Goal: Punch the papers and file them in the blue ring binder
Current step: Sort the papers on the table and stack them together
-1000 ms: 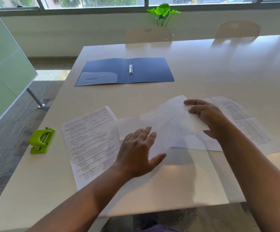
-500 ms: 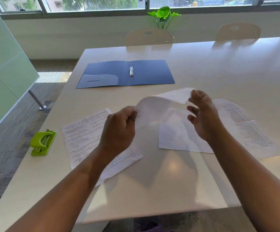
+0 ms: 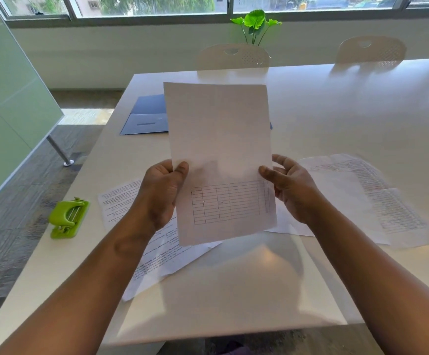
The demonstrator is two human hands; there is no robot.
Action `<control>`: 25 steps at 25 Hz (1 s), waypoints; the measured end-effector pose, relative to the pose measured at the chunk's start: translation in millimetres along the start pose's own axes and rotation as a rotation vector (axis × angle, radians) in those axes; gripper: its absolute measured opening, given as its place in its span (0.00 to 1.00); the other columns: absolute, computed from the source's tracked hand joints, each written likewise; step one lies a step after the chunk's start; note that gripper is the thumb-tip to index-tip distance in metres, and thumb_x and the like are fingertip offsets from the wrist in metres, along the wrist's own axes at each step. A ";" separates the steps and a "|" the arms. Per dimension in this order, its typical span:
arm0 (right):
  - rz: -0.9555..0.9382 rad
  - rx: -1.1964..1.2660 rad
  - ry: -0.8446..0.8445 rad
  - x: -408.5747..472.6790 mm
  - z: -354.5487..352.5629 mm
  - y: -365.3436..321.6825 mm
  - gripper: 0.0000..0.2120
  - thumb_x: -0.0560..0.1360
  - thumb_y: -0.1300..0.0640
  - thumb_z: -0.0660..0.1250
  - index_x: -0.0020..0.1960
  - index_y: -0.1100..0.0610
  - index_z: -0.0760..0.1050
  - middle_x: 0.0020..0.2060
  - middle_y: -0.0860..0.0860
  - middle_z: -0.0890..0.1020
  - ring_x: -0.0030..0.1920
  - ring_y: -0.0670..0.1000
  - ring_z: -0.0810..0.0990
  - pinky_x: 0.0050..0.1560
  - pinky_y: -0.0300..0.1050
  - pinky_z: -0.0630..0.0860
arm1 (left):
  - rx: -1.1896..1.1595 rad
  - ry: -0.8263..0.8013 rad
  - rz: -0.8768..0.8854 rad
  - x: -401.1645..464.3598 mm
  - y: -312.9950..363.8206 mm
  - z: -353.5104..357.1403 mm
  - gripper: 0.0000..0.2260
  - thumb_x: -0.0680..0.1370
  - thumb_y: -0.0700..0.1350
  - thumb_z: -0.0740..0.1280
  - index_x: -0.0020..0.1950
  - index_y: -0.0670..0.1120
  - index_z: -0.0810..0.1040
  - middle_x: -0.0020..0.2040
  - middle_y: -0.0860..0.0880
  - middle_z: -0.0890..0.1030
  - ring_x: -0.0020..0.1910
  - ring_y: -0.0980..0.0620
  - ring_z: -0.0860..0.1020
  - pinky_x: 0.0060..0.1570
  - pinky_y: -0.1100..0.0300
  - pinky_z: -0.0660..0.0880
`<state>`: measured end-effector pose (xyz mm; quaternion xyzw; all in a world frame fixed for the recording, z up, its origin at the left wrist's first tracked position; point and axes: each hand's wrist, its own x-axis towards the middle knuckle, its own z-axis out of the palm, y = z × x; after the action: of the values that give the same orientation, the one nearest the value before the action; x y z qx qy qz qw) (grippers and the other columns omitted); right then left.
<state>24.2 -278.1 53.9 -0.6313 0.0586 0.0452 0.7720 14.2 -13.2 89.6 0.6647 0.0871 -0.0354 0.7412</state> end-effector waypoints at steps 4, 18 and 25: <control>0.037 -0.012 -0.031 0.1 0.7 2.9 0.16 0.76 0.61 0.71 0.64 0.60 0.77 0.53 0.58 0.87 0.54 0.59 0.85 0.59 0.58 0.82 | -0.046 0.026 -0.054 0.7 -15.1 -5.5 0.09 0.84 0.42 0.63 0.52 0.45 0.83 0.46 0.49 0.88 0.48 0.47 0.84 0.46 0.50 0.82; -0.337 -1.175 -0.111 5.7 14.1 -46.7 0.12 0.82 0.58 0.63 0.60 0.49 0.82 0.51 0.48 0.86 0.52 0.53 0.81 0.58 0.51 0.76 | 1.189 0.162 0.905 8.4 -4.6 2.6 0.47 0.71 0.52 0.79 0.83 0.52 0.57 0.83 0.39 0.48 0.82 0.36 0.46 0.75 0.39 0.52; -0.667 -1.601 -0.153 0.9 43.3 -71.2 0.11 0.83 0.54 0.64 0.57 0.41 0.82 0.50 0.40 0.85 0.58 0.51 0.76 0.61 0.58 0.63 | 1.324 -0.254 0.811 16.8 15.5 37.8 0.21 0.79 0.54 0.71 0.71 0.51 0.75 0.64 0.50 0.83 0.60 0.45 0.80 0.61 0.48 0.75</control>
<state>36.8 -249.9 131.3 -0.9638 -0.2308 -0.1135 0.0707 36.4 -47.9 105.7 0.9388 -0.2868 0.1176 0.1501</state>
